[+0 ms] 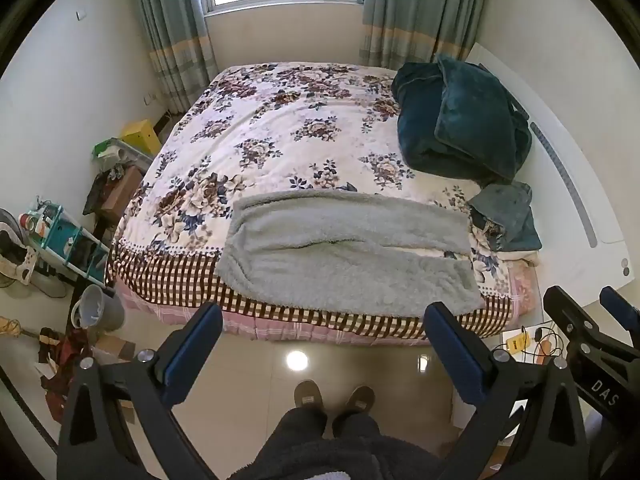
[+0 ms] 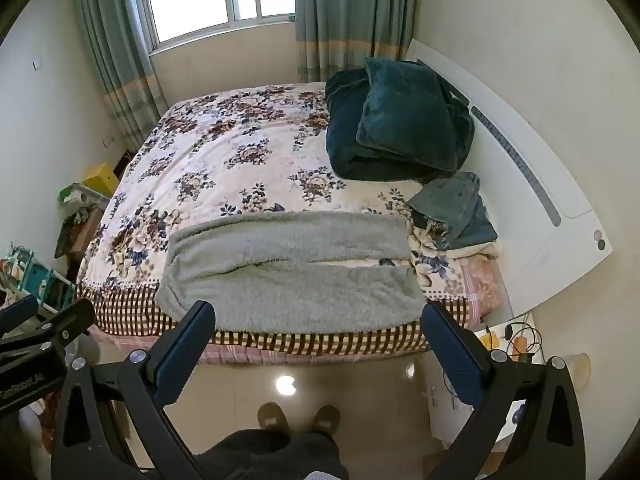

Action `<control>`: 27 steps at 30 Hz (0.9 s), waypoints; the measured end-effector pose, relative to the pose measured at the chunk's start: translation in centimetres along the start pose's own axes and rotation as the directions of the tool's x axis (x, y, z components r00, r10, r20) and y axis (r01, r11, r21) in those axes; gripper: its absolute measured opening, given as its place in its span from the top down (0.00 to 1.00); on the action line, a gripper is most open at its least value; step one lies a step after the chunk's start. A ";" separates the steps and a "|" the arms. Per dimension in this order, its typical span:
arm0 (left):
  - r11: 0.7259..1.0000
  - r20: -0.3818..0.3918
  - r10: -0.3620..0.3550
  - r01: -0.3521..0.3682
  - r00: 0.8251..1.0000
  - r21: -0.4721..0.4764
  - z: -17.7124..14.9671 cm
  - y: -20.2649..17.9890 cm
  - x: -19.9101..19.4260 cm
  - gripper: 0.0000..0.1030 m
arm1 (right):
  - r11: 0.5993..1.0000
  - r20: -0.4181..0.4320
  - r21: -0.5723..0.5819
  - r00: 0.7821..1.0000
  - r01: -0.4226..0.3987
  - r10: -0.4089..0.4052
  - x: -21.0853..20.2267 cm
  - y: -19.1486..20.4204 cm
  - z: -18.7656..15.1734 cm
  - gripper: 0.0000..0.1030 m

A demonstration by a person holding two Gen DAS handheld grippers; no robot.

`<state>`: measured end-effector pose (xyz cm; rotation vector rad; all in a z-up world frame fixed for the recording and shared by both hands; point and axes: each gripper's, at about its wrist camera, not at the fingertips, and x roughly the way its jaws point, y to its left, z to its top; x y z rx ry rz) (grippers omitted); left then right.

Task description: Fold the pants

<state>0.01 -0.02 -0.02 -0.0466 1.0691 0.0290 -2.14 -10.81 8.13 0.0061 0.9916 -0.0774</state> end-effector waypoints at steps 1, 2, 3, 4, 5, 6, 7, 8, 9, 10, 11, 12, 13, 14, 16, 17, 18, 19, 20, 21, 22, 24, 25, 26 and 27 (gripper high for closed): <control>1.000 0.002 -0.003 0.003 1.000 -0.001 0.0 0.0 0.0 0.00 | 1.000 -0.001 -0.005 1.000 0.009 -0.009 0.0 0.1 0.0 0.00; 1.000 0.001 -0.004 0.004 1.000 -0.001 0.0 0.0 0.0 0.00 | 1.000 -0.002 -0.006 1.000 0.010 -0.010 0.1 0.1 0.0 0.00; 1.000 0.000 -0.006 0.006 1.000 -0.001 0.0 0.0 0.1 0.00 | 1.000 -0.003 -0.006 1.000 0.011 -0.011 0.1 0.2 0.0 0.00; 1.000 -0.001 -0.006 0.006 1.000 0.000 0.0 0.1 0.1 0.00 | 1.000 0.005 0.004 1.000 0.001 -0.001 0.0 0.0 0.0 0.00; 1.000 -0.002 -0.006 0.006 1.000 0.000 0.1 0.1 0.1 0.00 | 1.000 0.002 -0.001 1.000 0.003 -0.003 0.0 0.0 0.0 0.00; 1.000 -0.003 -0.007 0.007 1.000 0.000 0.1 0.2 0.2 0.00 | 1.000 0.001 0.000 1.000 0.004 -0.004 0.1 0.1 0.0 0.00; 1.000 -0.005 -0.007 0.007 1.000 0.001 0.1 0.2 0.2 0.00 | 1.000 0.004 0.002 1.000 0.000 0.000 0.0 0.0 0.0 0.00; 1.000 -0.005 -0.006 0.006 1.000 0.000 0.2 0.4 0.3 0.00 | 1.000 0.005 0.004 1.000 -0.001 0.001 0.0 0.0 0.0 0.00; 1.000 0.006 0.006 -0.006 1.000 0.003 0.6 0.0 -0.4 0.00 | 1.000 0.005 0.001 1.000 0.001 -0.001 0.0 0.0 0.0 0.00; 1.000 0.005 0.005 -0.005 1.000 0.003 0.9 0.0 -0.5 0.00 | 1.000 0.005 0.001 1.000 0.000 0.000 0.0 0.1 0.0 0.00; 1.000 0.005 0.006 -0.006 1.000 0.002 1.1 0.0 -0.5 0.00 | 1.000 0.005 0.003 1.000 -0.003 0.003 0.0 0.0 0.0 0.00; 1.000 0.008 0.007 -0.007 1.000 0.004 0.8 -0.1 -0.5 0.00 | 1.000 0.005 0.004 1.000 -0.006 0.006 0.1 0.0 0.0 0.00; 1.000 0.008 0.007 -0.007 1.000 0.003 1.0 -0.1 -0.5 0.00 | 1.000 0.004 0.004 1.000 -0.007 0.007 0.1 0.1 0.5 0.00; 1.000 0.009 0.007 -0.007 1.000 0.002 1.1 -0.1 -0.6 0.00 | 1.000 0.004 0.002 1.000 -0.008 0.008 0.1 0.2 0.6 0.00; 1.000 0.013 0.005 -0.005 1.000 0.006 1.2 0.0 -0.9 0.00 | 1.000 0.004 0.003 1.000 -0.009 0.009 0.1 -0.1 0.7 0.00; 1.000 0.014 0.006 -0.006 1.000 0.006 1.4 0.0 -1.0 0.00 | 1.000 0.005 0.002 1.000 -0.009 0.009 0.1 0.0 0.8 0.00; 1.000 0.015 0.005 -0.006 1.000 0.006 1.6 0.2 -1.3 0.00 | 1.000 0.005 0.002 1.000 -0.010 0.010 0.0 -0.1 0.8 0.00; 1.000 0.015 0.004 -0.004 1.000 0.006 1.7 0.2 -1.4 0.00 | 1.000 0.006 0.004 1.000 -0.009 0.009 -0.1 -0.1 0.7 0.00; 1.000 0.015 0.002 -0.002 1.000 0.006 2.0 0.3 -1.5 0.00 | 1.000 0.006 0.006 1.000 -0.009 0.009 -0.2 0.0 0.7 0.00; 1.000 0.016 0.002 -0.002 1.000 0.009 2.4 0.4 -1.3 0.00 | 1.000 0.007 0.005 1.000 -0.009 0.009 -0.2 0.0 0.7 0.00; 1.000 0.020 0.001 -0.002 1.000 0.012 2.2 0.6 -1.4 0.00 | 1.000 0.007 0.001 1.000 -0.006 0.006 -0.2 0.2 0.7 0.00; 1.000 0.025 0.001 -0.002 1.000 0.014 1.8 0.6 -1.3 0.00 | 1.000 0.009 0.001 1.000 -0.006 0.006 -0.6 0.1 0.8 0.00; 1.000 0.027 0.001 -0.001 1.000 0.014 1.9 0.6 -1.4 0.00 | 1.000 0.009 0.002 1.000 -0.006 0.006 -0.5 0.2 0.8 0.00; 1.000 0.027 0.001 -0.002 1.000 0.014 1.9 0.6 -1.4 0.00 | 1.000 0.009 0.001 1.000 -0.005 0.005 -0.4 0.3 0.9 0.00; 1.000 0.027 0.001 -0.001 1.000 0.015 1.9 0.6 -1.4 0.00 | 1.000 0.012 0.000 1.000 -0.006 0.006 -0.4 0.4 0.5 0.00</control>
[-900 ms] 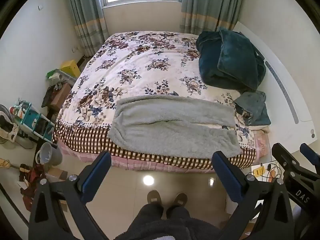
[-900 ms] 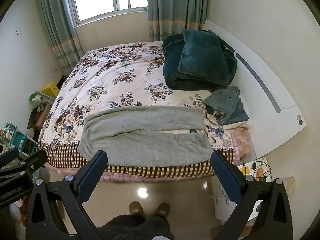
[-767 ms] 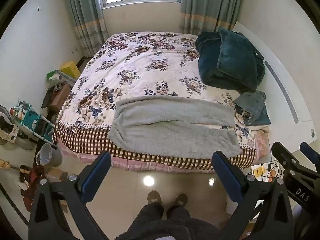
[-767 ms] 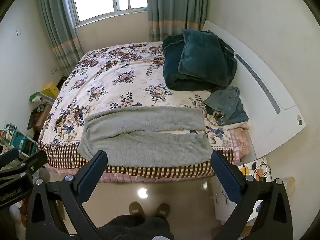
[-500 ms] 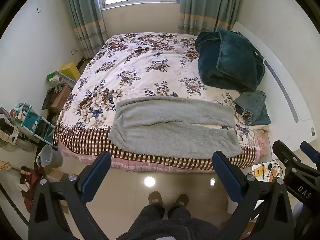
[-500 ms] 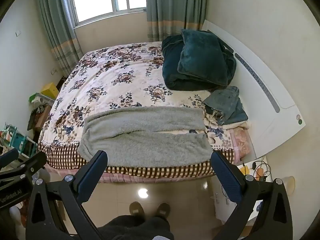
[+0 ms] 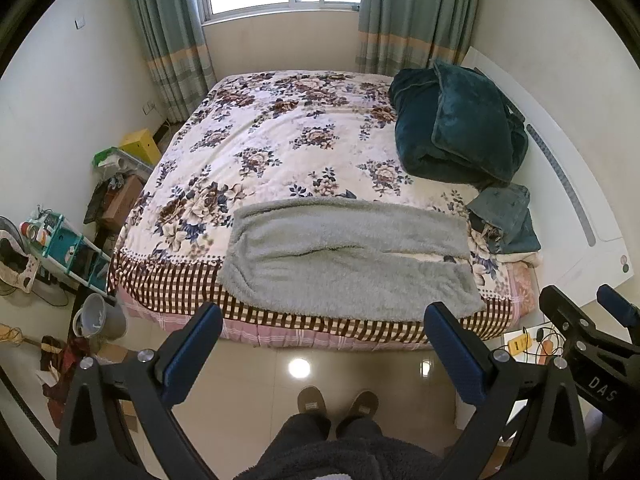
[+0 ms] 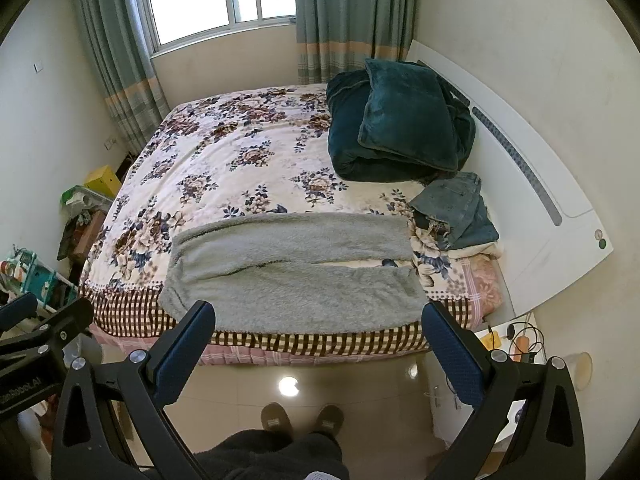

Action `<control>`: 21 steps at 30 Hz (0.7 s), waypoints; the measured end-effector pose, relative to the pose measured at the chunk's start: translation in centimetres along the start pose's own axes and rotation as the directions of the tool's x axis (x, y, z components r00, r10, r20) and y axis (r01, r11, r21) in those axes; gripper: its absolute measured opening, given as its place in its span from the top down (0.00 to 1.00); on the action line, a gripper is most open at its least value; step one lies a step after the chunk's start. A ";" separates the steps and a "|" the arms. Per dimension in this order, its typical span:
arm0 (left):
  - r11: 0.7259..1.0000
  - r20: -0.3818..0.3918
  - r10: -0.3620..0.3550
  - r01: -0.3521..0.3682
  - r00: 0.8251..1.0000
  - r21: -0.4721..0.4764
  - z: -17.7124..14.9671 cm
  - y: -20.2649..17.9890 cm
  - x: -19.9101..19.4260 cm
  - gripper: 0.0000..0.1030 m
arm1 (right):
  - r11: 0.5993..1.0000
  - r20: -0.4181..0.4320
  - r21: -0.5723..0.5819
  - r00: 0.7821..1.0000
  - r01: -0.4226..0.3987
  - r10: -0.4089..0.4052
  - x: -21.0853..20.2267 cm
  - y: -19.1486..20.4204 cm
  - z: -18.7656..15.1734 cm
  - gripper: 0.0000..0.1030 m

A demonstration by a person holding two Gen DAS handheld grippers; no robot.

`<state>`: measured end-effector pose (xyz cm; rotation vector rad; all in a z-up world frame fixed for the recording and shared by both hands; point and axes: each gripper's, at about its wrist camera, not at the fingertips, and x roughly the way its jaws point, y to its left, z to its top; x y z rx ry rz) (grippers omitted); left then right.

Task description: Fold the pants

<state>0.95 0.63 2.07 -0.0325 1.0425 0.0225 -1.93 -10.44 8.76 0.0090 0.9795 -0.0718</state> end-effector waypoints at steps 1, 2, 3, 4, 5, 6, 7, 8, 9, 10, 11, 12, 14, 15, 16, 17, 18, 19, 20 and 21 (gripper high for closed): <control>1.000 0.000 0.001 -0.001 1.000 0.001 0.1 0.0 0.0 0.00 | 1.000 0.000 0.000 1.000 0.000 0.000 -0.1 0.0 0.0 0.00; 1.000 0.002 0.001 -0.001 1.000 0.000 0.0 0.0 0.0 0.00 | 1.000 0.002 0.000 1.000 -0.001 0.001 -0.2 0.1 0.0 0.00; 1.000 0.004 0.001 -0.001 1.000 0.001 0.2 0.0 -0.1 0.00 | 1.000 0.005 -0.003 1.000 -0.001 0.001 -0.3 0.3 0.1 0.00; 1.000 0.006 0.000 -0.001 1.000 0.001 0.3 -0.1 -0.2 0.00 | 1.000 0.006 -0.004 1.000 -0.002 0.002 -0.3 0.4 0.1 0.00; 1.000 0.009 0.002 -0.002 1.000 0.002 0.1 -0.2 -0.1 0.00 | 1.000 0.007 -0.005 1.000 -0.005 0.005 -0.4 0.5 0.2 0.00; 1.000 0.011 0.003 -0.003 1.000 0.003 0.0 -0.3 -0.2 0.00 | 1.000 0.008 -0.006 1.000 -0.005 0.005 -0.4 0.6 0.2 0.00; 1.000 0.013 0.003 -0.003 1.000 0.001 0.2 -0.2 -0.2 0.00 | 1.000 0.007 -0.005 1.000 -0.004 0.004 -0.5 0.4 0.2 0.00; 1.000 0.012 0.002 -0.002 1.000 0.002 0.1 -0.3 -0.2 0.00 | 1.000 0.007 -0.005 1.000 -0.005 0.005 -0.5 0.4 0.2 0.00; 1.000 0.013 0.003 -0.003 1.000 0.003 0.1 -0.4 -0.2 0.00 | 1.000 0.006 -0.006 1.000 -0.008 0.008 -0.6 0.6 0.3 0.00; 1.000 0.014 0.005 -0.005 1.000 0.002 0.3 -0.5 -0.2 0.00 | 1.000 0.006 -0.005 1.000 -0.010 0.010 -0.5 0.3 0.3 0.00; 1.000 0.015 0.005 -0.005 1.000 0.003 0.2 -0.5 -0.3 0.00 | 1.000 0.006 -0.007 1.000 -0.011 0.011 -0.5 0.5 0.3 0.00; 1.000 0.014 0.003 -0.003 1.000 0.003 0.4 -0.6 -0.3 0.00 | 1.000 0.006 -0.007 1.000 -0.014 0.014 -0.6 0.4 0.3 0.00; 1.000 0.014 0.006 -0.006 1.000 0.003 0.2 -0.5 -0.3 0.00 | 1.000 0.007 -0.005 1.000 -0.015 0.015 -0.7 0.3 0.3 0.00; 1.000 0.013 0.005 -0.005 1.000 0.003 0.4 -0.5 -0.3 0.00 | 1.000 0.009 -0.006 1.000 -0.013 0.013 -0.8 0.4 0.4 0.00; 1.000 0.013 0.002 -0.002 1.000 0.002 0.2 -0.5 -0.3 0.00 | 1.000 0.010 -0.007 1.000 -0.014 0.014 -0.8 0.5 0.5 0.00; 1.000 0.014 0.003 -0.003 1.000 0.001 0.2 -0.6 -0.4 0.00 | 1.000 0.010 -0.008 1.000 -0.015 0.016 -0.8 0.2 0.4 0.00; 1.000 0.017 0.005 -0.005 1.000 0.000 0.4 -0.6 -0.5 0.00 | 1.000 0.013 -0.007 1.000 -0.016 0.016 -0.9 0.3 0.5 0.00; 1.000 0.018 0.004 -0.004 1.000 0.000 0.4 -0.7 -0.5 0.00 | 1.000 0.013 -0.008 1.000 -0.015 0.015 -0.9 0.4 0.5 0.00; 1.000 0.018 0.004 -0.004 1.000 -0.001 0.3 -0.6 -0.5 0.00 | 1.000 0.014 -0.009 1.000 -0.016 0.016 -1.0 0.5 0.6 0.00; 1.000 0.018 0.006 -0.006 1.000 0.000 0.4 -0.7 -0.5 0.00 | 1.000 0.013 -0.009 1.000 -0.018 0.019 -1.1 0.5 0.7 0.00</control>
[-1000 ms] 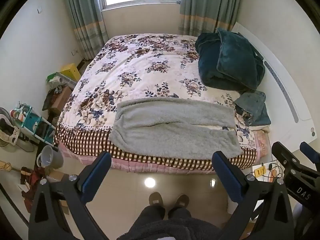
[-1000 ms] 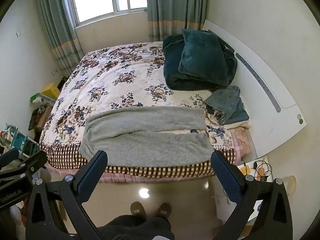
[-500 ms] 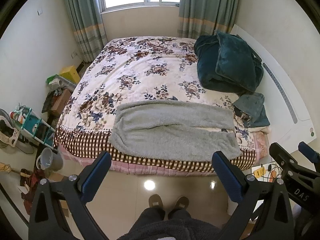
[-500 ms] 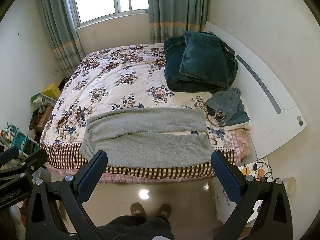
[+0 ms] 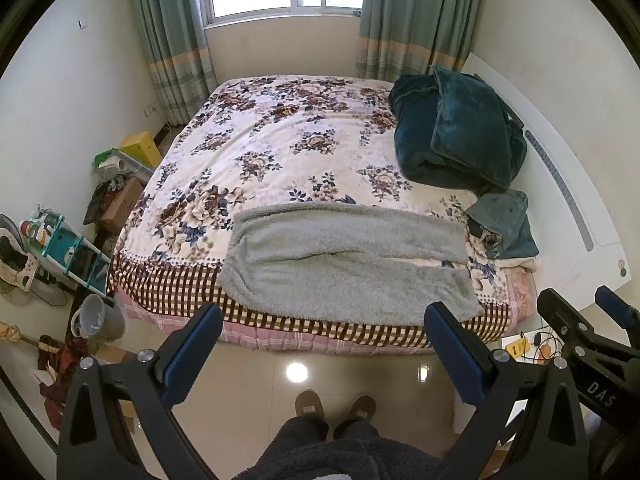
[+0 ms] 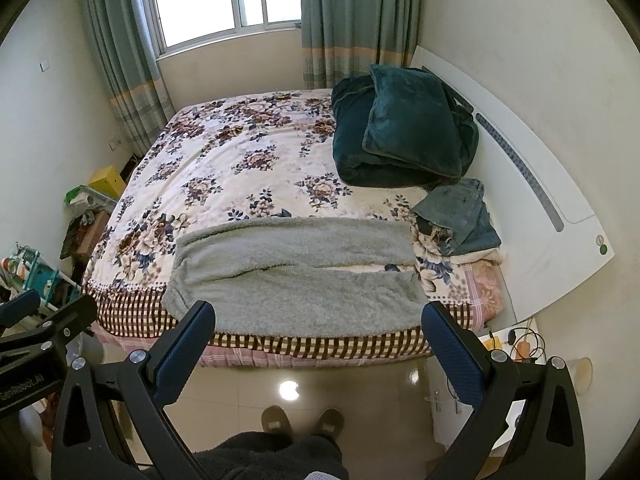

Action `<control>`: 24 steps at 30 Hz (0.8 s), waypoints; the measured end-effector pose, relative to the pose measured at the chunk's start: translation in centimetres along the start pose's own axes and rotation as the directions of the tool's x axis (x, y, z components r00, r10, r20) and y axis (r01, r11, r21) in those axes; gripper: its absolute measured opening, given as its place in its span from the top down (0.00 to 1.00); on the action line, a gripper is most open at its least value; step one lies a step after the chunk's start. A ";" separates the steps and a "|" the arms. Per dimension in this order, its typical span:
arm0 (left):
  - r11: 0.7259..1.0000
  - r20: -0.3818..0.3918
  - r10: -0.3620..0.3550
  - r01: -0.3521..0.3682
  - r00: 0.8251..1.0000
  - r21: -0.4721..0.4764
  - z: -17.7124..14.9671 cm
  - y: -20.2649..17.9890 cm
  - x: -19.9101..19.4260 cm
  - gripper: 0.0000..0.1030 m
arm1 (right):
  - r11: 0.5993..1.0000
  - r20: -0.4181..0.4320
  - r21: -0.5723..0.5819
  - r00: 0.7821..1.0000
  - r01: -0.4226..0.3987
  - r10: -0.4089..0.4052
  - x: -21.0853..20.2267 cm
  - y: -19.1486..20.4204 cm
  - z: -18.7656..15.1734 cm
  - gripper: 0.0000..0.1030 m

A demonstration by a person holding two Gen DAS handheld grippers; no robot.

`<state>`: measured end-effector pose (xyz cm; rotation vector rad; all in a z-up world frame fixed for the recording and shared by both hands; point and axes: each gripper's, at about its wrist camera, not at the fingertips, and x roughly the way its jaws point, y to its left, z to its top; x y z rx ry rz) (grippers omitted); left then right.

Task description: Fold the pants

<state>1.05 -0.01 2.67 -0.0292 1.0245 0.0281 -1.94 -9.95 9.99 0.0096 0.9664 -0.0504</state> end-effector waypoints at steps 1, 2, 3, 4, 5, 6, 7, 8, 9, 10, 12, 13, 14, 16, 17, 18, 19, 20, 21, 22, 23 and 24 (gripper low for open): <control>1.000 0.000 0.004 -0.004 1.000 -0.001 0.2 -0.1 0.0 0.00 | 1.000 -0.001 0.000 1.000 -0.002 0.002 0.1 -0.3 -0.1 0.00; 1.000 0.000 0.004 -0.004 1.000 -0.004 0.1 -0.1 -0.1 0.00 | 1.000 -0.001 -0.001 1.000 0.000 0.000 0.1 -0.3 -0.1 0.00; 1.000 0.002 0.002 -0.002 1.000 -0.009 0.1 -0.2 -0.1 0.00 | 1.000 0.000 -0.001 1.000 -0.003 0.003 0.1 -0.3 0.0 0.00; 1.000 0.004 0.003 -0.002 1.000 -0.012 -0.1 -0.1 -0.1 0.00 | 1.000 0.000 0.000 1.000 -0.005 0.005 0.1 -0.3 0.2 0.00; 1.000 0.006 0.004 -0.004 1.000 -0.013 -0.1 0.0 -0.2 0.00 | 1.000 0.001 -0.002 1.000 -0.005 0.005 0.1 -0.3 0.3 0.00; 1.000 0.007 0.004 -0.004 1.000 -0.015 -0.1 0.0 -0.2 0.00 | 1.000 0.001 -0.003 1.000 -0.008 0.008 0.1 -0.4 0.4 0.00; 1.000 0.006 0.003 -0.003 1.000 -0.018 0.1 -0.1 -0.1 0.00 | 1.000 0.001 0.000 1.000 -0.008 0.008 0.1 -0.4 0.1 0.00; 1.000 0.008 0.003 -0.003 1.000 -0.018 -0.1 0.0 -0.2 0.00 | 1.000 0.001 -0.001 1.000 -0.009 0.009 0.0 -0.5 0.2 0.00; 1.000 0.008 0.003 -0.003 1.000 -0.018 0.0 -0.1 -0.2 0.00 | 1.000 0.002 -0.005 1.000 -0.010 0.010 -0.1 -0.5 0.4 0.00; 1.000 0.008 0.001 -0.001 1.000 -0.017 -0.1 0.2 -0.2 0.00 | 1.000 0.003 -0.006 1.000 -0.010 0.010 -0.1 -0.5 0.2 0.00; 1.000 0.010 0.001 -0.001 1.000 -0.018 -0.1 0.2 -0.2 0.00 | 1.000 0.003 -0.007 1.000 -0.010 0.010 -0.2 -0.5 0.5 0.00; 1.000 0.010 0.001 -0.001 1.000 -0.017 -0.1 0.1 -0.2 0.00 | 1.000 0.003 -0.004 1.000 -0.008 0.008 -0.1 -0.4 0.2 0.00; 1.000 0.009 0.000 0.000 1.000 -0.017 -0.2 0.3 -0.2 0.00 | 1.000 0.002 -0.005 1.000 -0.010 0.010 -0.2 -0.5 0.4 0.00; 1.000 0.009 0.003 -0.003 1.000 -0.017 0.0 0.2 -0.2 0.00 | 1.000 0.004 -0.004 1.000 -0.007 0.007 -0.1 -0.2 0.1 0.00; 1.000 0.009 0.000 0.000 1.000 -0.018 -0.2 0.4 -0.2 0.00 | 1.000 0.004 -0.006 1.000 -0.008 0.008 -0.2 -0.3 0.3 0.00; 1.000 0.009 0.000 0.000 1.000 -0.018 -0.3 0.4 -0.2 0.00 | 1.000 0.003 -0.005 1.000 -0.010 0.010 -0.3 -0.3 0.3 0.00; 1.000 0.011 0.001 -0.001 1.000 -0.018 -0.1 0.3 -0.2 0.00 | 1.000 0.004 -0.005 1.000 -0.010 0.010 -0.2 -0.2 0.2 0.00; 1.000 0.011 0.002 -0.002 1.000 -0.016 -0.3 0.4 -0.2 0.00 | 1.000 0.004 -0.005 1.000 -0.008 0.008 -0.2 -0.2 0.1 0.00; 1.000 0.011 0.002 -0.001 1.000 -0.017 -0.2 0.3 -0.2 0.00 | 1.000 0.003 -0.005 1.000 -0.011 0.011 -0.3 -0.2 0.2 0.00; 1.000 0.011 0.001 -0.001 1.000 -0.019 -0.3 0.4 -0.2 0.00 | 1.000 0.003 -0.005 1.000 -0.012 0.012 -0.4 -0.2 0.3 0.00; 1.000 0.012 0.002 -0.002 1.000 -0.018 -0.4 0.4 -0.2 0.00 | 1.000 0.004 -0.006 1.000 -0.009 0.009 -0.3 0.0 0.1 0.00; 1.000 0.013 0.003 -0.002 1.000 -0.017 -0.3 0.4 -0.2 0.00 | 1.000 0.004 -0.006 1.000 -0.011 0.011 -0.4 0.0 0.2 0.00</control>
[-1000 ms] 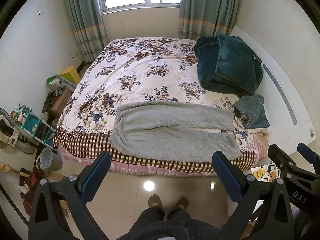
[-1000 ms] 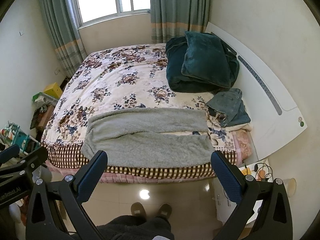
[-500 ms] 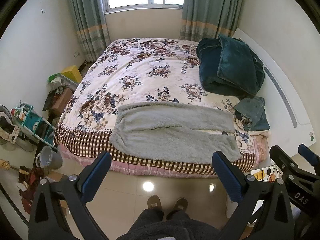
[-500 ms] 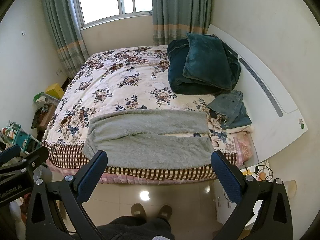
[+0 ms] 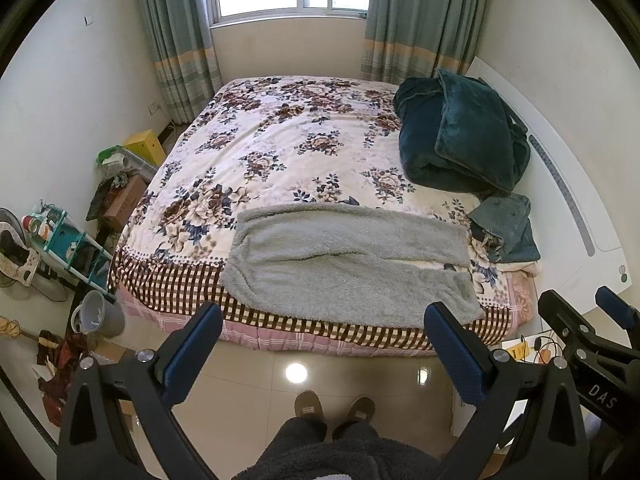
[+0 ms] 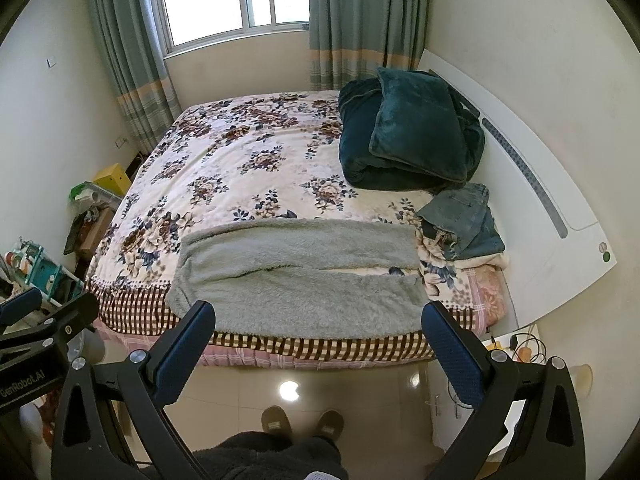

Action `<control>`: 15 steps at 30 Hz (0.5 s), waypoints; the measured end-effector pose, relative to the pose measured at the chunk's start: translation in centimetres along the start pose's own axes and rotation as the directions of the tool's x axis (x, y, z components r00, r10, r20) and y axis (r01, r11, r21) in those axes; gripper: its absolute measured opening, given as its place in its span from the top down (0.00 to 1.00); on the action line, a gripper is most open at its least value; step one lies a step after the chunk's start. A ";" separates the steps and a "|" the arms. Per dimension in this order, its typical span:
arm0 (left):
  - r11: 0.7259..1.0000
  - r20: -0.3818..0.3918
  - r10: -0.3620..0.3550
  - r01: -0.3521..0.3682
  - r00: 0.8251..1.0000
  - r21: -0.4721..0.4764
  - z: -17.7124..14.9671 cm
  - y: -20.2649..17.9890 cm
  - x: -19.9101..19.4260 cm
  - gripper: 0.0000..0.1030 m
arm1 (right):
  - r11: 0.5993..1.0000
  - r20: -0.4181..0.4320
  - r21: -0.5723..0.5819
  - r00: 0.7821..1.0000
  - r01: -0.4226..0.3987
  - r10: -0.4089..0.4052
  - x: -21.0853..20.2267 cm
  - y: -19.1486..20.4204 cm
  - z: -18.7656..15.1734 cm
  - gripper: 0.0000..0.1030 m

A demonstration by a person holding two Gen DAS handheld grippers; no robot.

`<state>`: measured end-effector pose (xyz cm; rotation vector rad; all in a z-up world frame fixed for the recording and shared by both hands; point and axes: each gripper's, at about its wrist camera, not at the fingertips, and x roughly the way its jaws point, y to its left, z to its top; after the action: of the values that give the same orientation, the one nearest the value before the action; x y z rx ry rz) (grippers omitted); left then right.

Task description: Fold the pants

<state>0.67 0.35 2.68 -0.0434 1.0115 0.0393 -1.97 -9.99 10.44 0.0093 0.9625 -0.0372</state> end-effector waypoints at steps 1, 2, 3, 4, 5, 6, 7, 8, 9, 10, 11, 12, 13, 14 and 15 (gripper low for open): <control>1.000 -0.001 -0.001 0.001 1.000 0.001 0.1 0.0 0.0 0.00 | 1.000 0.000 0.002 1.000 -0.001 0.001 -0.1 -0.1 0.1 0.00; 1.000 -0.001 -0.002 0.002 1.000 0.000 0.0 0.2 0.0 0.00 | 1.000 0.002 0.001 1.000 0.002 -0.002 0.0 0.1 -0.1 0.00; 1.000 0.000 -0.002 0.002 1.000 0.001 0.0 0.1 0.0 0.00 | 1.000 0.002 0.001 1.000 0.001 -0.001 0.0 0.1 -0.1 0.00; 1.000 0.001 -0.002 0.002 1.000 0.002 0.0 0.1 -0.1 0.00 | 1.000 0.004 0.001 1.000 0.001 -0.001 -0.1 0.1 0.0 0.00; 1.000 0.001 -0.003 0.003 1.000 0.001 0.0 0.2 -0.1 0.00 | 1.000 0.004 0.000 1.000 0.002 -0.002 -0.1 0.1 0.0 0.00; 1.000 0.001 -0.002 0.002 1.000 0.001 0.0 0.2 -0.1 0.00 | 1.000 0.001 0.001 1.000 0.001 -0.001 0.0 0.2 0.0 0.00; 1.000 0.003 -0.001 0.001 1.000 0.000 0.0 0.2 0.0 0.00 | 1.000 -0.001 0.004 1.000 -0.002 0.002 0.0 0.1 0.0 0.00; 1.000 0.004 -0.002 0.002 1.000 0.000 0.0 0.3 0.0 0.00 | 1.000 -0.004 0.004 1.000 -0.002 0.002 0.0 0.2 0.0 0.00; 1.000 0.003 -0.003 0.003 1.000 0.000 0.0 0.3 0.0 0.00 | 1.000 -0.008 0.004 1.000 -0.004 0.004 0.0 0.3 0.0 0.00; 1.000 0.004 0.001 -0.001 1.000 0.001 0.1 0.3 0.1 0.00 | 1.000 -0.012 0.004 1.000 -0.008 0.008 0.1 0.4 0.2 0.00; 1.000 0.006 0.004 -0.004 1.000 0.001 -0.1 0.4 0.0 0.00 | 1.000 -0.015 0.005 1.000 -0.010 0.010 0.0 0.5 0.2 0.00; 1.000 0.005 0.005 -0.005 1.000 0.001 -0.2 0.4 0.0 0.00 | 1.000 -0.015 0.002 1.000 -0.012 0.012 0.0 0.8 0.0 0.00; 1.000 0.002 0.005 -0.005 1.000 -0.003 -0.6 0.6 0.0 0.00 | 1.000 -0.016 0.000 1.000 -0.015 0.015 0.0 1.0 0.0 0.00; 1.000 0.002 0.006 -0.006 1.000 -0.005 -0.7 0.6 0.0 0.00 | 1.000 -0.016 0.001 1.000 -0.017 0.017 0.0 0.9 0.1 0.00; 1.000 0.001 0.009 -0.009 1.000 -0.006 -0.8 0.6 0.1 0.00 | 1.000 -0.015 0.001 1.000 -0.018 0.018 0.0 0.7 0.1 0.00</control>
<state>0.05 0.90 2.16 -0.0442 1.0111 0.0502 -1.88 -9.32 10.43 0.0192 0.9774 -0.0207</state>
